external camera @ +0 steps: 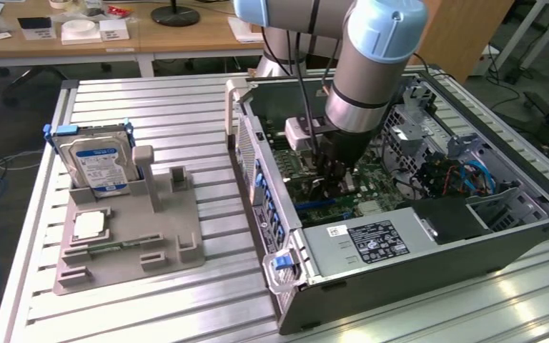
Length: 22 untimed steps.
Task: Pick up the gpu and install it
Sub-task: 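Insert the gpu into the slot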
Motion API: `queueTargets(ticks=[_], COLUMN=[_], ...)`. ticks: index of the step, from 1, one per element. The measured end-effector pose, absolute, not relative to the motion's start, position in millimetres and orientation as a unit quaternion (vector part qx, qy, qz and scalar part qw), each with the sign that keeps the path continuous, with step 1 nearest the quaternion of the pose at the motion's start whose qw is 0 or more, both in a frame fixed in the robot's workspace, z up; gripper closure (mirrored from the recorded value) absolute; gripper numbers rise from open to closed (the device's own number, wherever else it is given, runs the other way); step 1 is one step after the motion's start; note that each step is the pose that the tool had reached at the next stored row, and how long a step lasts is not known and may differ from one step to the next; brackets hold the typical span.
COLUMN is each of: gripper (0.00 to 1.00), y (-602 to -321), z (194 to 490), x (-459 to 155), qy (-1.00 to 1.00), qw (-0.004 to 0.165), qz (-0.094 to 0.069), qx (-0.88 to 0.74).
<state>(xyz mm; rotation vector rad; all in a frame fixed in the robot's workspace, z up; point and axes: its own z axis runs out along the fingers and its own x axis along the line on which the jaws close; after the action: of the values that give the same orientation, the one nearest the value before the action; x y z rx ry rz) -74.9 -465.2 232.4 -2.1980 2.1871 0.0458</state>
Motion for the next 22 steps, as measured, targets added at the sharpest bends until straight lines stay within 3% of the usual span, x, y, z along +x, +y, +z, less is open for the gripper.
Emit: queueTargets(ticks=[22], gripper=[0.72], y=[-462.9], z=[231.7], x=[-74.2], qy=[0.705], qw=[0.017], qz=[0.012], qx=[-0.709])
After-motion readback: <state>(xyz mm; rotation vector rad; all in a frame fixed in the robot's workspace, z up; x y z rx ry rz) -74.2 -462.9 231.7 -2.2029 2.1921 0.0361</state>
